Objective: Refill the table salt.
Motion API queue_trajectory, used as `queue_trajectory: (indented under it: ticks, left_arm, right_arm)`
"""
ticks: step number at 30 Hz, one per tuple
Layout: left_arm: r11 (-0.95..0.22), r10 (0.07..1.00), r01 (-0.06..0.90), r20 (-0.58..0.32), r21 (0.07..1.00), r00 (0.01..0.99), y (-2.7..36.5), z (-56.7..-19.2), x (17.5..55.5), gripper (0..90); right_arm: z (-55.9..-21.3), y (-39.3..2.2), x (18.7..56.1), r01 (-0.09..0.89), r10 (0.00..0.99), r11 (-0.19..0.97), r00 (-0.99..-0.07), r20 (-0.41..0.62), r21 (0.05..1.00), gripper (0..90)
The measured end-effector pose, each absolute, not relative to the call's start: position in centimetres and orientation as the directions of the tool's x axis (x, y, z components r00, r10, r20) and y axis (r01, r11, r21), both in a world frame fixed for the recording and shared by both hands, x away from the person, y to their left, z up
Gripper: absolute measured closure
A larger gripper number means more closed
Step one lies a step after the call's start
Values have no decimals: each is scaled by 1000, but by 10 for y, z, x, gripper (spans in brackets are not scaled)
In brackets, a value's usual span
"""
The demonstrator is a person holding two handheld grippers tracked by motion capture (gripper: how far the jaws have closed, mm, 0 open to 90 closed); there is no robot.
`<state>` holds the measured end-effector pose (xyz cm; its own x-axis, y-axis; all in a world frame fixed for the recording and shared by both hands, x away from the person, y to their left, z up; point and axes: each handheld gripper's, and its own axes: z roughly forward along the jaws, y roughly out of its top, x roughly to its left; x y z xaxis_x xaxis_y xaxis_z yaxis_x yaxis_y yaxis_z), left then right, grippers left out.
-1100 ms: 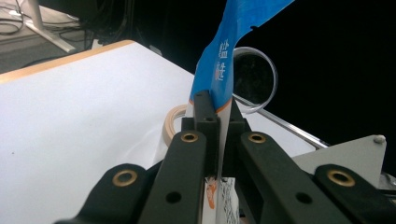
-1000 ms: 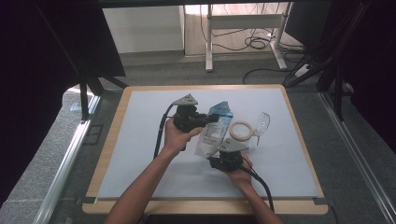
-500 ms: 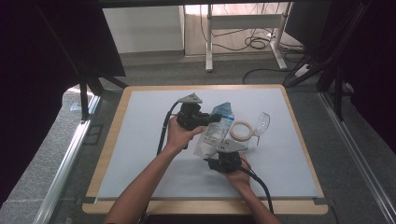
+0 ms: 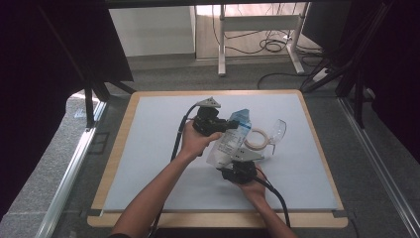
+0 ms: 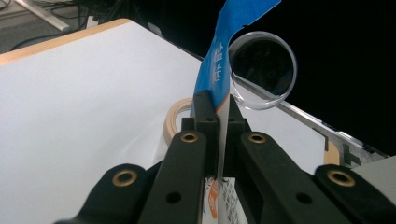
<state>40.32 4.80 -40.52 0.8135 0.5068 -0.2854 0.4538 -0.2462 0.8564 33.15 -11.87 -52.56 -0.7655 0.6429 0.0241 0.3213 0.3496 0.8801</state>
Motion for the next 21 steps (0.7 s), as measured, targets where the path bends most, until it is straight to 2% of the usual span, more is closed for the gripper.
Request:
queue_trajectory:
  ticks: [21]
  left_arm:
    - [-283,516,464,-275,839,811,41,-410,411,900]
  right_arm:
    - [-526,-115,331,326,644,354,-765,24,877,547]
